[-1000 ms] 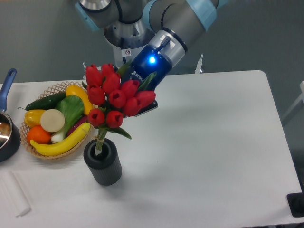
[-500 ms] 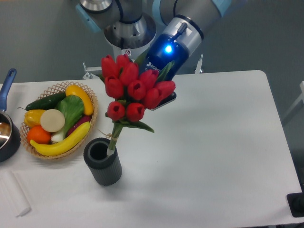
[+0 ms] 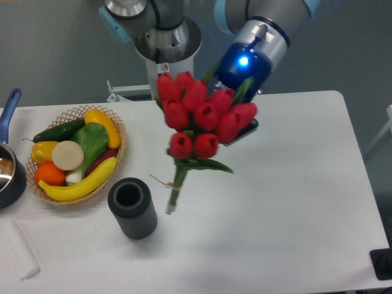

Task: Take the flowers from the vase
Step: 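Lift the gripped tulip bunch straight up out of the black vase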

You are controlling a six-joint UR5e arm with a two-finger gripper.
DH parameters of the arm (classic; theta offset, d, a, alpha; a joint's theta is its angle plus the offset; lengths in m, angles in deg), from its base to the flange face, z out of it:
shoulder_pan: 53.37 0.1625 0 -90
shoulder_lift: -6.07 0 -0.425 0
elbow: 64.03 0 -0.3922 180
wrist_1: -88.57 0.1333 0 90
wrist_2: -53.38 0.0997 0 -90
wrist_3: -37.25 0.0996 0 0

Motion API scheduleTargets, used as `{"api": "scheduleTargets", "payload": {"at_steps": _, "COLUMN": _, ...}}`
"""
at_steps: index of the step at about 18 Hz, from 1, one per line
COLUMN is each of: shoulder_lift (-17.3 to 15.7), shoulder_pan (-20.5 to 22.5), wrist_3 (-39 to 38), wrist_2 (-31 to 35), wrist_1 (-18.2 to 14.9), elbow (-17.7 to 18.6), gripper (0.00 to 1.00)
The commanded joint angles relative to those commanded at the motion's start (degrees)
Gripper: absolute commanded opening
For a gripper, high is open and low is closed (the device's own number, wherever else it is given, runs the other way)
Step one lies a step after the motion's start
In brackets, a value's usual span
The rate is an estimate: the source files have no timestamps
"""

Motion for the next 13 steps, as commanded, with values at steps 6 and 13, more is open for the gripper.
{"api": "scheduleTargets", "payload": {"at_steps": 6, "shoulder_lift": 0.00, "shoulder_pan": 2.47, "wrist_3": 0.44, "wrist_2": -0.35, "wrist_1": 0.26, "elbow": 0.26, "gripper": 0.39}}
{"api": "scheduleTargets", "payload": {"at_steps": 13, "shoulder_lift": 0.00, "shoulder_pan": 2.56, "wrist_3": 0.36, "wrist_2": -0.35, "wrist_1": 0.35, "elbow": 0.97, "gripper": 0.39}}
